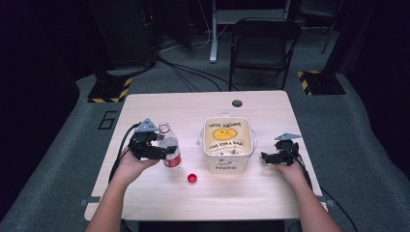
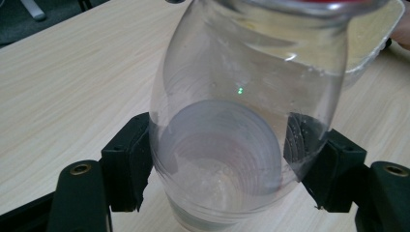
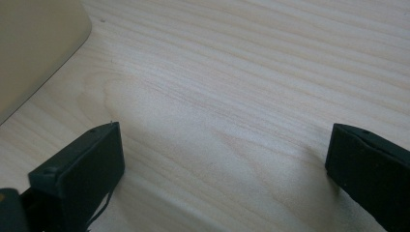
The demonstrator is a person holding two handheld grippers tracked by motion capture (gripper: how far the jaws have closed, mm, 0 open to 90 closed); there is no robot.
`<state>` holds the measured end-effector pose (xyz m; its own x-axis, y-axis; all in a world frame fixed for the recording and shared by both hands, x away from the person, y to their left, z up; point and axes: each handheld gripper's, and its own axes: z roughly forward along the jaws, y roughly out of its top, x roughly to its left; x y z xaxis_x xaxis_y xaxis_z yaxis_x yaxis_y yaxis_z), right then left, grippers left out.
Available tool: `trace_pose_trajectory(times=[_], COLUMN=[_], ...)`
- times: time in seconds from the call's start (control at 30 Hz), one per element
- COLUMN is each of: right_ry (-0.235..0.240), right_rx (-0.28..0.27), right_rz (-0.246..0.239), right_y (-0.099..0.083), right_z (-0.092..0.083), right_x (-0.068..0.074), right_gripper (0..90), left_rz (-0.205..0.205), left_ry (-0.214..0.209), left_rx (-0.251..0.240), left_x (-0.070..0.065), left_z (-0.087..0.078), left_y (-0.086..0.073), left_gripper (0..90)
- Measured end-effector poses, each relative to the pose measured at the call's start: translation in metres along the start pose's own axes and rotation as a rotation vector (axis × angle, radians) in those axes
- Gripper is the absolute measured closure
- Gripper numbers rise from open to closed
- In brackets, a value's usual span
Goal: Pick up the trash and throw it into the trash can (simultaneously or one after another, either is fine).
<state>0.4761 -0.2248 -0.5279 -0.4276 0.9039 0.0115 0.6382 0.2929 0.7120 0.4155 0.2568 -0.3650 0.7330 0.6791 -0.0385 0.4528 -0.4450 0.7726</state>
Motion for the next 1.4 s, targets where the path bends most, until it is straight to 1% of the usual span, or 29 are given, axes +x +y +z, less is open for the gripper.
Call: trace_pose_trajectory(times=[0.07,0.1,0.13,0.27,0.3,0.33,0.47,0.5,0.53,0.57,0.63,0.7,0.77,0.8,0.87,0.9,0.97,1.0,1.03,1.07,1.17,1.23,1.4], right_ry=[-0.001,-0.001,-0.001,-0.001,-0.004,-0.003,0.000,-0.004,-0.001,-0.003,0.000,-0.001,0.000,-0.003,-0.001,-0.002,0.000,-0.002,0.001,0.001,0.001,0.004,0.002], right_rx=[-0.001,-0.001,-0.001,-0.001,-0.003,-0.003,-0.001,-0.003,-0.004,-0.002,0.000,-0.002,-0.003,-0.004,-0.001,-0.003,0.000,-0.003,0.002,0.001,0.001,0.001,0.001], right_rz=[-0.011,0.002,0.001,0.002,0.010,0.001,0.000,0.010,-0.003,0.007,-0.008,-0.005,-0.004,0.005,-0.006,-0.001,-0.010,0.000,-0.015,-0.012,-0.013,-0.012,-0.012], right_y=[0.000,0.000,0.000,0.000,0.000,0.000,0.000,0.000,0.000,0.000,0.000,0.000,0.000,0.000,0.000,0.000,0.000,0.000,0.000,0.000,0.000,0.000,0.000], right_z=[0.000,0.000,0.000,0.000,0.000,0.000,0.000,0.000,0.000,0.000,0.000,0.000,0.000,0.000,0.000,0.000,0.000,0.000,0.000,0.000,0.000,0.000,0.000], right_x=[-0.001,0.000,0.000,0.000,0.001,0.000,0.000,0.001,0.000,0.000,-0.001,0.000,0.000,0.000,0.000,0.000,-0.001,0.000,-0.001,-0.001,-0.001,-0.001,-0.001], right_gripper=[0.0,0.0,0.0,0.0,0.0,0.0,0.0,0.0,0.0,0.0,0.0,0.0,0.0,0.0,0.0,0.0,0.0,0.0,0.0,0.0,0.0,0.0,0.0], left_rz=[0.000,0.002,0.002,0.017,0.021,0.021,0.024,0.028,0.024,0.025,0.029,0.029,0.034,0.034,0.038,0.042,0.052,0.054,0.054,0.049,0.060,0.058,0.086], left_ry=[-0.003,-0.005,-0.002,0.001,0.004,0.004,-0.009,-0.014,-0.011,-0.015,-0.017,-0.019,-0.021,-0.024,-0.022,-0.022,-0.017,-0.009,-0.009,-0.007,-0.001,-0.002,-0.001], left_rx=[-0.008,-0.007,-0.014,-0.004,-0.007,-0.003,-0.012,-0.009,-0.014,-0.014,-0.014,-0.022,-0.028,-0.029,-0.033,-0.033,-0.027,-0.027,-0.020,-0.026,-0.038,-0.047,-0.064], left_x=[-0.001,-0.001,-0.002,-0.003,-0.003,-0.004,-0.005,-0.005,-0.006,-0.006,-0.007,-0.008,-0.008,-0.009,-0.010,-0.010,-0.010,-0.010,-0.011,-0.012,-0.012,-0.012,-0.014], left_z=[-0.004,-0.006,-0.007,-0.014,-0.014,-0.015,-0.020,-0.021,-0.022,-0.022,-0.024,-0.026,-0.028,-0.029,-0.031,-0.033,-0.035,-0.036,-0.037,-0.038,-0.042,-0.045,-0.049], left_y=[0.004,0.006,0.007,0.014,0.015,0.017,0.023,0.025,0.027,0.029,0.033,0.037,0.042,0.045,0.050,0.053,0.058,0.061,0.063,0.066,0.076,0.082,0.098], left_gripper=[28.2,28.3,28.3,28.3,28.3,28.3,28.3,28.3,28.3,28.3,28.3,28.3,28.3,28.3,28.3,28.3,28.3,28.4,28.3,28.4,28.4,28.4,28.4])
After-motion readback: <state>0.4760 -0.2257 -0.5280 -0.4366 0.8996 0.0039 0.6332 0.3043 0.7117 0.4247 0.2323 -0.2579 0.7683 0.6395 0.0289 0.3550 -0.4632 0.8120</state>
